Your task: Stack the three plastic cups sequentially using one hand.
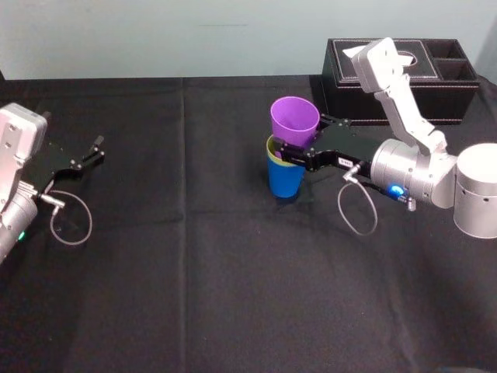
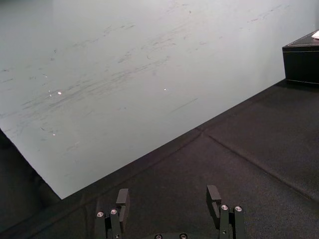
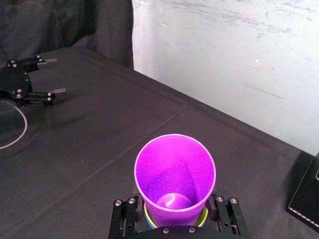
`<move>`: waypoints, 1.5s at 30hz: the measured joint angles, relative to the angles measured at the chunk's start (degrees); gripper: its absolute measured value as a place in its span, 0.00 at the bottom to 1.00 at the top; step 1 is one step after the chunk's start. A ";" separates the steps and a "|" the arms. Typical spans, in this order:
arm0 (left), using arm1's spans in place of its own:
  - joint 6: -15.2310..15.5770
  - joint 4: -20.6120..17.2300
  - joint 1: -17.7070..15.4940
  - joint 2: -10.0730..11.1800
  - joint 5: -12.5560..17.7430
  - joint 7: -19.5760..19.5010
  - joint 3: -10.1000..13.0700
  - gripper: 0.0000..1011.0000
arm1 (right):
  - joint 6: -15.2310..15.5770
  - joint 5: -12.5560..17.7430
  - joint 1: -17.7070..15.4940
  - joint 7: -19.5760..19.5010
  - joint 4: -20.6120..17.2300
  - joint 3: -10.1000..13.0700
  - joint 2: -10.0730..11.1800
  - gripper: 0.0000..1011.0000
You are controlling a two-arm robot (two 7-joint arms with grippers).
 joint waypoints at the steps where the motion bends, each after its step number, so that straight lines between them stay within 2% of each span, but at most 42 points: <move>1: 0.00 0.00 0.00 0.00 0.00 0.00 0.00 1.00 | -0.02 -0.02 -0.05 0.00 0.09 -0.01 -0.04 0.71; 17: 0.00 0.00 0.00 0.00 0.00 0.00 0.00 1.00 | -0.30 0.02 -0.39 0.00 0.91 0.04 -0.48 0.71; 19: 0.00 0.00 0.00 0.00 0.00 0.00 0.00 1.00 | -0.29 0.02 -0.39 -0.01 0.88 0.04 -0.47 0.73; 26: 0.00 0.00 0.00 0.00 0.00 0.00 0.00 1.00 | -0.27 0.03 -0.36 -0.03 0.80 0.04 -0.44 0.93; 30: 0.00 0.00 0.00 0.00 0.00 0.00 0.00 1.00 | -0.25 0.04 -0.35 -0.03 0.77 0.04 -0.42 0.99; 40: 0.00 0.00 0.00 0.00 0.00 0.00 0.00 1.00 | -0.21 0.09 -0.34 -0.04 0.71 0.04 -0.38 0.99; 45: 0.00 0.00 0.00 0.00 0.00 0.00 0.00 1.00 | -1.94 0.47 -1.28 -0.03 -0.43 0.81 -0.25 0.99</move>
